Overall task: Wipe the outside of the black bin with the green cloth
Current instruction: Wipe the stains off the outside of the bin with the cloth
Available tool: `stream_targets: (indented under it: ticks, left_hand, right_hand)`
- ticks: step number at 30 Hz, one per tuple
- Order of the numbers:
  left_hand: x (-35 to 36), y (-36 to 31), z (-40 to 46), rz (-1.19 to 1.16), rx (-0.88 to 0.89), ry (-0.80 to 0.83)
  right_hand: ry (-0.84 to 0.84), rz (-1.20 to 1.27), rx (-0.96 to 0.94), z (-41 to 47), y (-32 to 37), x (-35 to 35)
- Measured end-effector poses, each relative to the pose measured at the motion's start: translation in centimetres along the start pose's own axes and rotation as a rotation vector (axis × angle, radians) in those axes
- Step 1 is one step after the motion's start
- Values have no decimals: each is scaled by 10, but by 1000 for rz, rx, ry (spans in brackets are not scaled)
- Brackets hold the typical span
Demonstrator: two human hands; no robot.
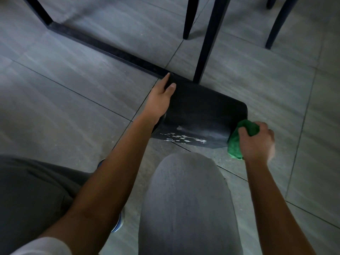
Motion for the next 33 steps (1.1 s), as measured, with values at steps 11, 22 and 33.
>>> stream_targets:
  ticks: [11, 22, 33]
  left_hand:
    - [24, 8, -19, -77, 11, 347]
    - [21, -2, -23, 761, 135, 324]
    - [9, -1, -33, 817, 280, 303]
  right_hand:
    - [-69, 763, 126, 18, 23, 25]
    - [-226, 526, 173, 5, 6, 24]
    - [-312, 576, 79, -18, 6, 13]
Point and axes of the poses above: each hand's wrist, its own z-axis towards the middle knuckle, its own x-axis out of the palm, y = z × x, the point moved 9 cm from there along z, towards the middle knuckle, and after that the axes turned 12 degrees about -x, right-handed, at the moved point
